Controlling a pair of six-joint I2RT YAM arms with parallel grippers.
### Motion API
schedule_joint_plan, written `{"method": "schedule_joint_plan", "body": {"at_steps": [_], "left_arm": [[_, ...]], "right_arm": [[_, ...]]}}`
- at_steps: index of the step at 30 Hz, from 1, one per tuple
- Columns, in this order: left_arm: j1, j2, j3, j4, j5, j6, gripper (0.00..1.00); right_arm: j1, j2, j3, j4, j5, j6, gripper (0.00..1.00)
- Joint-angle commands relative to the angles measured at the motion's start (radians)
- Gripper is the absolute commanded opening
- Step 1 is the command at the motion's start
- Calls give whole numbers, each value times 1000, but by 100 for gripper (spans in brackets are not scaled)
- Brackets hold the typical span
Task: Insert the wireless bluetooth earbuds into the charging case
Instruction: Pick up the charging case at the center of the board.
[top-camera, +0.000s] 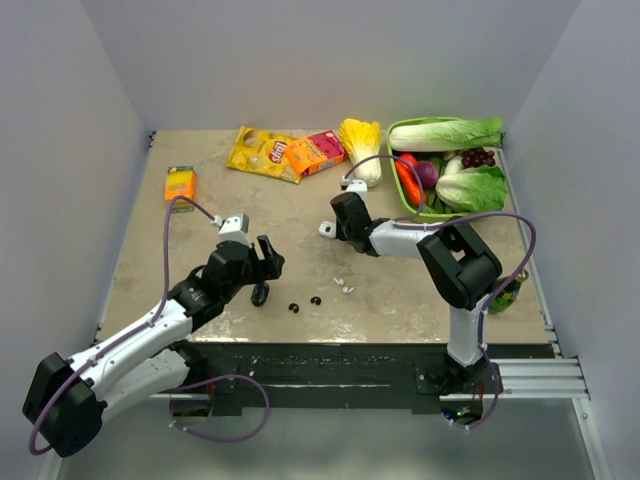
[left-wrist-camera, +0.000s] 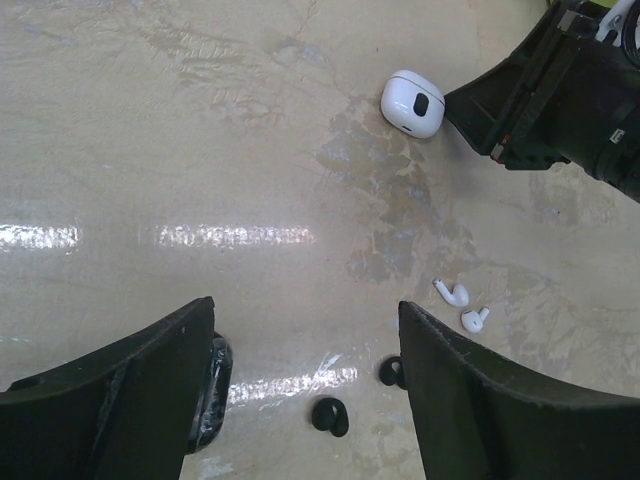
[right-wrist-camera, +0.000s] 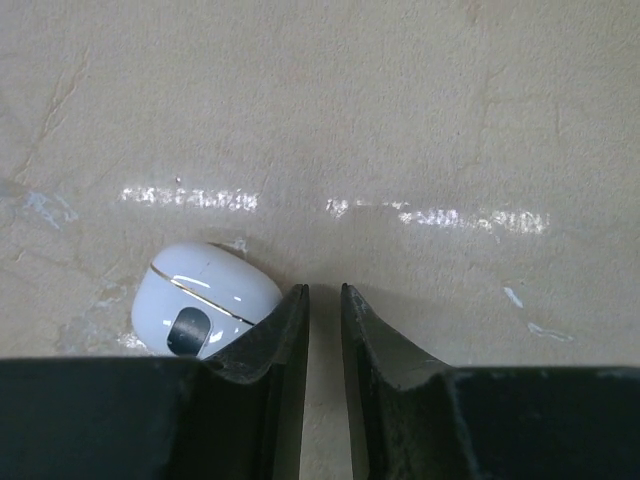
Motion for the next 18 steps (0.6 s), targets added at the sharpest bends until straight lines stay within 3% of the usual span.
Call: {"method": "schedule_joint_plan", "body": {"at_steps": [1,6,10,12,13,14,16,18], "left_arm": [[-5,-2,1,18,10,25,78],[-5,3,0,21,11,27,78],[-5,17,10,23,5,30,84],[-5,50,27,6,-24,18,88],[-5,67,55,-3,-38,5,100],[-5,87,69,-14,-49,4,100],[-7,159,118,-15,-64,4,100],[-11,245,173,-15,-88,4,100]], "right_arm": [[-13,17,56,3,12,-30,23],[-15,37,71,-4,23,-35,24],[-15,-68,8,-23,93,-2,27],[-13,-183,-47,-26,126,5,36],[-10,-219,-62,-38,124,5,42],[-6,-295,-78,-50,135,2,51],[24,-358,-119,-85,156,-5,58],[57,-458,-157,-95,187,-21,83]]}}
